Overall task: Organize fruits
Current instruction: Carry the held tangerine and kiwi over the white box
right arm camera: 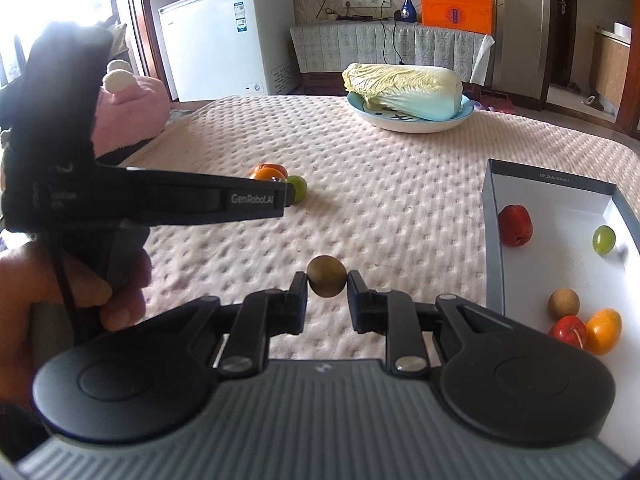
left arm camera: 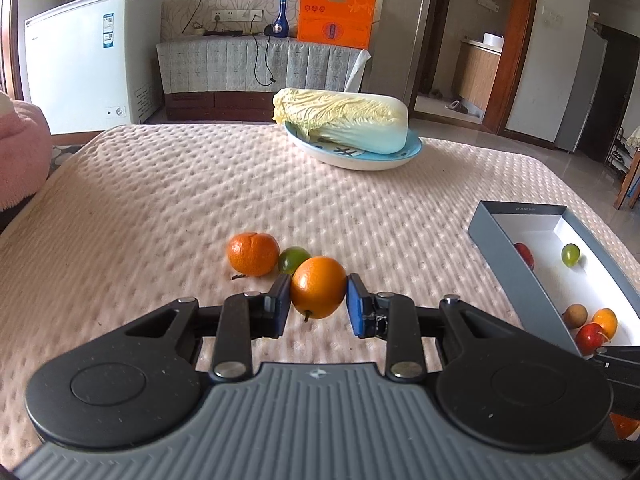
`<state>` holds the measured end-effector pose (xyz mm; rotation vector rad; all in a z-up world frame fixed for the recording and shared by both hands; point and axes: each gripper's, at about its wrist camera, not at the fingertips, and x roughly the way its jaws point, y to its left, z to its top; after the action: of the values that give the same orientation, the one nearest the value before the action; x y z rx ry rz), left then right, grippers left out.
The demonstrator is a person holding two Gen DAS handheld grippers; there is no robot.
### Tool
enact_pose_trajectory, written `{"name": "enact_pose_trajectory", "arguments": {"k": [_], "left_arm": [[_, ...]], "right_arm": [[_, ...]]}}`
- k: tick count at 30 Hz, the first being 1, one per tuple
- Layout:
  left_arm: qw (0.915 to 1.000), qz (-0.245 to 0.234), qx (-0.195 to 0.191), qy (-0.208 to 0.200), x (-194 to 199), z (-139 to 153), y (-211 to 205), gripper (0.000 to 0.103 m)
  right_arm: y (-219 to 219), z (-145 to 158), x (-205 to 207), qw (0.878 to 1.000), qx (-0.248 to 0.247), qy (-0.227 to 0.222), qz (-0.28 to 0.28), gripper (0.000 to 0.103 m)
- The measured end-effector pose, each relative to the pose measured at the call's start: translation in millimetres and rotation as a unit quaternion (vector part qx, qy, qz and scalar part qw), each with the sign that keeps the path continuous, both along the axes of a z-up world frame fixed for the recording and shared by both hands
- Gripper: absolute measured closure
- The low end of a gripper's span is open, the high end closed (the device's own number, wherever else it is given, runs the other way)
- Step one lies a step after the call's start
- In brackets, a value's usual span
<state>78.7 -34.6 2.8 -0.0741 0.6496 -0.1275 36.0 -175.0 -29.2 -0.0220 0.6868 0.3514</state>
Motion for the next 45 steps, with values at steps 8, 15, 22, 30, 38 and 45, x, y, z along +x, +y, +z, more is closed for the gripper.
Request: {"name": "enact_pose_trajectory", "arguments": {"k": [8,15,22,30,38,45], "left_arm": [[1.0,-0.003,-0.004,-0.007,-3,7,-8,0.069],[0.9999,-0.009,-0.005,-0.011,-4,9,-21,0.069],[0.9997,-0.019,-0.006,-0.012,-3,10,-37,0.069],[0.9993,-0.031,-0.007,-0.017,-4,11,-57,0.069],[0.9986,-0.048,-0.014,-0.019,-5,12,-77,0.069],[0.9977,-0.065,-0.012,-0.019,-5,11,-97,0.069]], "right_arm": [[-12,9,-9,1.0,0.011,-0.01,0.002,0.079],[-27,17,-18,1.0,0.02,-0.018,0.0,0.079],[-44,22,-23,0.999,0.028,-0.024,-0.011,0.079],[-58,26,-27,0.999,0.032,-0.031,-0.02,0.079],[-77,27,-32,0.998,0.033,-0.034,-0.037,0.079],[-92,25,-35,0.998,0.032,-0.032,-0.054,0.079]]}}
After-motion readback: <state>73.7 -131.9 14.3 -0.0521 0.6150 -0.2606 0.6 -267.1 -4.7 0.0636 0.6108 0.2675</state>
